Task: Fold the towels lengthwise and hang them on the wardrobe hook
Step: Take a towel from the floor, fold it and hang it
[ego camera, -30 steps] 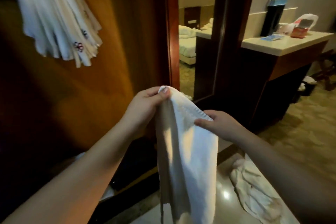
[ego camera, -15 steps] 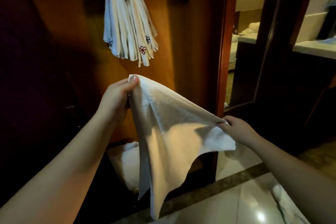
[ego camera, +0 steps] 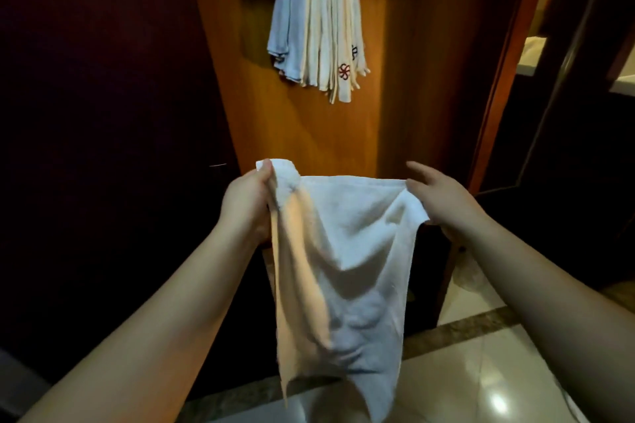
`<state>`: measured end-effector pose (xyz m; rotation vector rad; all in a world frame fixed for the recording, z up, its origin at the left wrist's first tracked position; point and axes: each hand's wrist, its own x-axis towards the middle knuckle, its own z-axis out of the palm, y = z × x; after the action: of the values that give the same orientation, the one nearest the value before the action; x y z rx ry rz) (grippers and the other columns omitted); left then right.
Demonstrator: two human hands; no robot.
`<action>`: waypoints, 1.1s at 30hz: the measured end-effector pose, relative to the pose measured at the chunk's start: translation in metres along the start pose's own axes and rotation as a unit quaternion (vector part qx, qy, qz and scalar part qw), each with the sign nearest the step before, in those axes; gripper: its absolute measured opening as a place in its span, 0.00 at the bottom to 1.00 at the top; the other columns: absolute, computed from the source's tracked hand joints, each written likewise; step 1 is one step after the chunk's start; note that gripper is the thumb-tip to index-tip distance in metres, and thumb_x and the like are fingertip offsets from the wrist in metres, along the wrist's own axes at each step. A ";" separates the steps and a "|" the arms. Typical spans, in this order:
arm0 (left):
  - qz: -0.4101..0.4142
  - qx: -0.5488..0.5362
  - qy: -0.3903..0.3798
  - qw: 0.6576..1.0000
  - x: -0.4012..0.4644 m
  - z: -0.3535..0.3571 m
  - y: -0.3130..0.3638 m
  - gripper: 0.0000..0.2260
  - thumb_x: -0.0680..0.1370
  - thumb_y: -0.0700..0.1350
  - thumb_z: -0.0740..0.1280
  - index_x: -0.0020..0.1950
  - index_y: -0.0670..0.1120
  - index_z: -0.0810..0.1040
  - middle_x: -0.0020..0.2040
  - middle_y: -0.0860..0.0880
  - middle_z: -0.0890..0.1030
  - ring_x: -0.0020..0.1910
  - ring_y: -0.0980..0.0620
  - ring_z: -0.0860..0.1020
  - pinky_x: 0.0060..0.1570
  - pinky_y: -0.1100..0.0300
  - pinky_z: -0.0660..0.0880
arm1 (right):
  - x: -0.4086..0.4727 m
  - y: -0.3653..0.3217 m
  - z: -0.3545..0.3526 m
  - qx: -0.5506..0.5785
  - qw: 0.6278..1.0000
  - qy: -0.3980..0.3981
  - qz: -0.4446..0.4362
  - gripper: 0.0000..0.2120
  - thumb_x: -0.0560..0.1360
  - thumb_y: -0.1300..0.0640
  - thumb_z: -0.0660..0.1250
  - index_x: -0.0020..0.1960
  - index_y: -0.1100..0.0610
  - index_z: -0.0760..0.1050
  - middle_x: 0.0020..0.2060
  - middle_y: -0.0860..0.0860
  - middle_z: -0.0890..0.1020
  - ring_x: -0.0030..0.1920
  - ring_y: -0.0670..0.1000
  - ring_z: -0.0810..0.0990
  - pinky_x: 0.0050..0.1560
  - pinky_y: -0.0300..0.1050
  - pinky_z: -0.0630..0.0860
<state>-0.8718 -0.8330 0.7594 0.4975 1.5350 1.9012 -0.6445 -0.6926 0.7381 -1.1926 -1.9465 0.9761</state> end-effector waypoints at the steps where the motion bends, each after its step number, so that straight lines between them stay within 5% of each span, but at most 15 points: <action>1: -0.009 -0.013 -0.006 1.000 -0.007 -0.006 -0.003 0.15 0.84 0.48 0.62 0.62 0.38 0.79 0.51 0.42 0.85 0.44 0.49 0.85 0.36 0.61 0.80 | -0.010 -0.012 0.009 0.046 0.999 0.003 -0.001 0.21 0.81 0.50 0.61 0.74 0.45 0.69 0.70 0.47 0.74 0.61 0.48 0.78 0.52 0.43 0.75; 3: -0.009 -0.020 -0.025 0.999 -0.019 -0.015 -0.008 0.15 0.84 0.48 0.61 0.61 0.39 0.80 0.51 0.41 0.85 0.45 0.49 0.85 0.39 0.60 0.80 | -0.027 -0.031 0.025 0.118 0.993 0.008 -0.004 0.16 0.81 0.50 0.62 0.69 0.42 0.75 0.62 0.44 0.80 0.53 0.48 0.81 0.56 0.50 0.79; 7: 0.014 0.005 -0.077 0.997 -0.046 -0.026 -0.014 0.17 0.83 0.51 0.61 0.63 0.42 0.80 0.54 0.42 0.85 0.54 0.45 0.84 0.56 0.51 0.78 | -0.061 -0.060 0.050 0.219 0.974 -0.062 -0.019 0.13 0.82 0.56 0.60 0.53 0.47 0.83 0.43 0.50 0.85 0.38 0.49 0.79 0.34 0.45 0.73; 11: 0.042 0.055 -0.146 0.987 -0.070 -0.037 -0.009 0.17 0.84 0.52 0.58 0.63 0.46 0.81 0.54 0.44 0.85 0.56 0.41 0.83 0.61 0.40 0.75 | -0.089 -0.080 0.063 0.238 0.963 -0.113 -0.056 0.17 0.80 0.64 0.58 0.48 0.53 0.84 0.38 0.51 0.82 0.29 0.47 0.74 0.30 0.40 0.69; 15: 0.045 0.031 -0.182 0.982 -0.085 -0.046 -0.005 0.16 0.84 0.50 0.59 0.62 0.44 0.81 0.56 0.39 0.84 0.59 0.36 0.80 0.64 0.36 0.70 | -0.108 -0.080 0.068 0.181 0.969 -0.126 -0.115 0.22 0.75 0.67 0.60 0.50 0.44 0.84 0.45 0.46 0.84 0.40 0.50 0.79 0.41 0.43 0.74; 18: 0.041 0.003 -0.189 0.981 -0.093 -0.051 -0.004 0.15 0.83 0.49 0.61 0.60 0.42 0.82 0.56 0.35 0.82 0.55 0.38 0.80 0.66 0.35 0.68 | -0.121 -0.080 0.071 0.119 0.971 -0.108 -0.179 0.19 0.76 0.65 0.66 0.53 0.41 0.81 0.50 0.38 0.83 0.53 0.39 0.80 0.53 0.31 0.73; 22: 0.049 -0.007 -0.206 0.977 -0.104 -0.058 -0.003 0.14 0.82 0.48 0.62 0.57 0.41 0.83 0.57 0.34 0.82 0.58 0.36 0.80 0.68 0.37 0.68 | -0.134 -0.088 0.076 0.146 0.958 -0.054 -0.239 0.07 0.77 0.58 0.71 0.48 0.46 0.83 0.45 0.39 0.84 0.49 0.39 0.81 0.49 0.28 0.73; 26: 0.069 0.002 -0.226 0.972 -0.112 -0.068 0.002 0.15 0.82 0.46 0.60 0.61 0.42 0.82 0.58 0.39 0.83 0.61 0.41 0.79 0.67 0.43 0.71 | -0.140 -0.104 0.080 0.155 0.950 -0.026 -0.270 0.08 0.76 0.56 0.71 0.45 0.42 0.81 0.44 0.36 0.84 0.47 0.36 0.81 0.47 0.27 0.72; 33: 0.096 0.063 -0.221 0.969 -0.119 -0.080 0.010 0.18 0.78 0.50 0.58 0.58 0.45 0.83 0.56 0.36 0.82 0.59 0.38 0.78 0.66 0.36 0.70 | -0.149 -0.118 0.086 0.170 0.948 -0.013 -0.268 0.07 0.76 0.56 0.72 0.45 0.43 0.80 0.45 0.35 0.83 0.47 0.35 0.80 0.45 0.26 0.73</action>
<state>-0.8393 -0.9729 0.7613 1.0820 1.3498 1.6844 -0.7095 -0.8882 0.7731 -0.4225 -1.8747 0.9733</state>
